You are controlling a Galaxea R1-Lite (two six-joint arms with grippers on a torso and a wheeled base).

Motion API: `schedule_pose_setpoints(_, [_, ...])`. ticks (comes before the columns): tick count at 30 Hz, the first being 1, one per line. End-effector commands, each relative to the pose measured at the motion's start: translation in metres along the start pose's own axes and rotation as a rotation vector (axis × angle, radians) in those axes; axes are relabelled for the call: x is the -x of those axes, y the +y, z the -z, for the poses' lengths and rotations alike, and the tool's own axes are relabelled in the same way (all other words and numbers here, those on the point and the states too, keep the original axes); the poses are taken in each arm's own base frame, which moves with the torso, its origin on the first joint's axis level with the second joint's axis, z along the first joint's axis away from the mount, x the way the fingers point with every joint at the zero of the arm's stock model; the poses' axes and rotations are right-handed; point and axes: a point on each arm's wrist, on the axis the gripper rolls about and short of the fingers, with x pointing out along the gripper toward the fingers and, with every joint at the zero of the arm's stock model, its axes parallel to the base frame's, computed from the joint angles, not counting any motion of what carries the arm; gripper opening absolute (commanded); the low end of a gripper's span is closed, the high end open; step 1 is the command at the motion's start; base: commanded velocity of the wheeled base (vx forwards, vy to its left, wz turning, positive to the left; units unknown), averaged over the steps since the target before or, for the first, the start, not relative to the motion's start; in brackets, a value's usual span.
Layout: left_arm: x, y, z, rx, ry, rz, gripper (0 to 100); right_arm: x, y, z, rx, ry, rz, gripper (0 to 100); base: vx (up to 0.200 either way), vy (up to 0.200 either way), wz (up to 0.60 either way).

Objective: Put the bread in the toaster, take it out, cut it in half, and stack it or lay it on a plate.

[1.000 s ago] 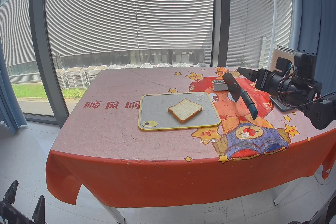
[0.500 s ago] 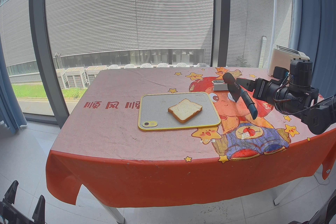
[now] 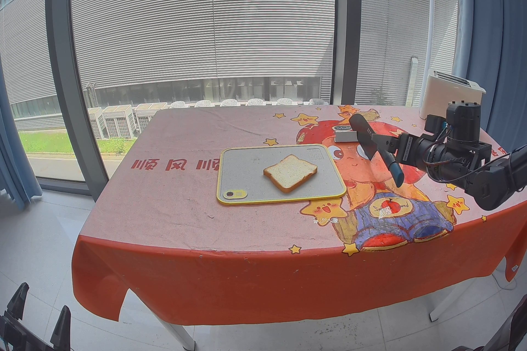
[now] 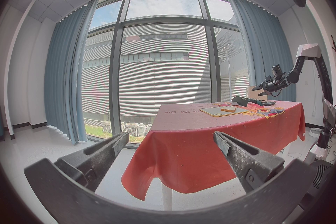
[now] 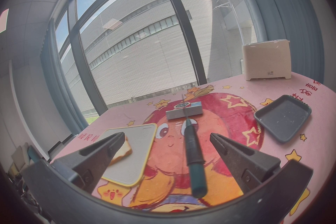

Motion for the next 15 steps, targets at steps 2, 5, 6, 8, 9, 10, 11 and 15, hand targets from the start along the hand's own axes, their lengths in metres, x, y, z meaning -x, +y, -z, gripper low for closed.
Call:
schedule_pose_setpoints(2, [0.0,0.0,0.005,0.002,0.001,0.001,100,-0.005,-0.013,0.001,0.008,0.007,0.031,100,0.0,0.0,0.0])
schedule_pose_setpoints(5, [0.0,0.0,0.005,0.0,0.001,-0.001,100,-0.01,-0.021,0.003,0.019,0.018,0.048,100,0.0,0.0,0.0])
schedule_pose_setpoints(6, [0.0,0.0,0.005,0.0,0.001,-0.001,100,-0.012,-0.023,0.005,0.018,0.024,0.053,100,0.0,0.0,0.0])
schedule_pose_setpoints(8, [0.0,0.0,0.005,0.0,0.001,-0.001,100,-0.019,-0.026,0.01,0.016,0.043,0.059,100,0.0,0.0,0.0])
schedule_pose_setpoints(9, [0.0,0.0,0.005,0.0,0.001,0.001,100,-0.022,-0.027,0.012,0.016,0.05,0.062,100,0.0,0.0,0.0])
schedule_pose_setpoints(10, [0.0,0.0,0.005,0.0,0.001,-0.001,100,-0.022,-0.027,0.013,0.016,0.052,0.062,100,0.0,0.0,0.0])
schedule_pose_setpoints(11, [0.0,0.0,0.005,0.0,0.001,-0.001,100,-0.022,-0.027,0.013,0.016,0.052,0.062,100,0.0,0.0,0.0])
schedule_pose_setpoints(15, [0.0,0.0,0.005,0.0,0.001,-0.001,100,-0.031,-0.027,0.019,0.016,0.042,0.05,100,0.0,0.0,0.0])
